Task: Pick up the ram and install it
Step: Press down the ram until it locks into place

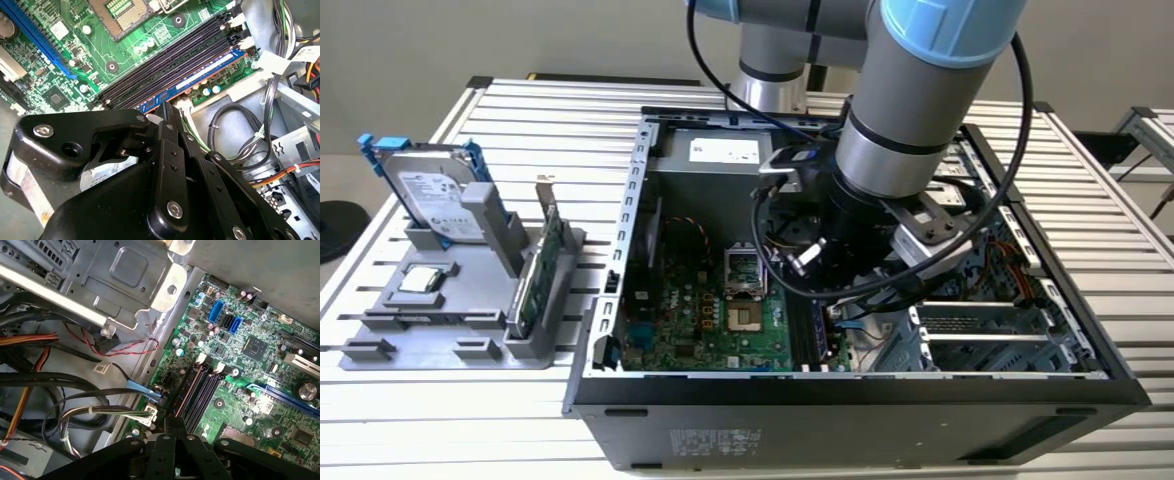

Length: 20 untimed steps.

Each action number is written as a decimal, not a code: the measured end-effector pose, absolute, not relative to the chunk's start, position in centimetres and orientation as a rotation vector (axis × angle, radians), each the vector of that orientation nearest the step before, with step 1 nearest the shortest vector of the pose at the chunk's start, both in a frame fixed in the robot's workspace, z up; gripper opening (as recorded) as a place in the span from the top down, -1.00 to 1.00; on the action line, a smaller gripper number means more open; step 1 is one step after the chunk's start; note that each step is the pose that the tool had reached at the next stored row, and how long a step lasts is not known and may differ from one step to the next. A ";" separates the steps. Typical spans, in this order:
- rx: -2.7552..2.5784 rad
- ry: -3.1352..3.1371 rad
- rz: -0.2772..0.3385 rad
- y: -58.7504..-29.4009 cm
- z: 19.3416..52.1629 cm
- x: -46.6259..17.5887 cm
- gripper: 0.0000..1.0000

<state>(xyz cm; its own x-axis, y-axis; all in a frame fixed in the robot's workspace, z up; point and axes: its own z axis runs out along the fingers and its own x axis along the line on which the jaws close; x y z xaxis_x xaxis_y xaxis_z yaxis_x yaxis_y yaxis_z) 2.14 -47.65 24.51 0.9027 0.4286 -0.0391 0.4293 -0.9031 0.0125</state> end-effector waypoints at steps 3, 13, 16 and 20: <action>3.039 0.710 -0.055 -47.6 24.5 2.1 1.00; 3.022 0.779 -0.054 -47.6 24.5 2.1 1.00; 3.017 0.798 -0.054 -47.6 24.5 2.1 1.00; 3.010 0.825 -0.053 -47.6 24.5 2.1 1.00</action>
<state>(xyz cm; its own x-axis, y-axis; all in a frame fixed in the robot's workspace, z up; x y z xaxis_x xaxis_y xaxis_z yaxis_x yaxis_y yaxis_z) 2.13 -47.65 24.48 0.8596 0.5095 -0.0380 0.5102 -0.8600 0.0105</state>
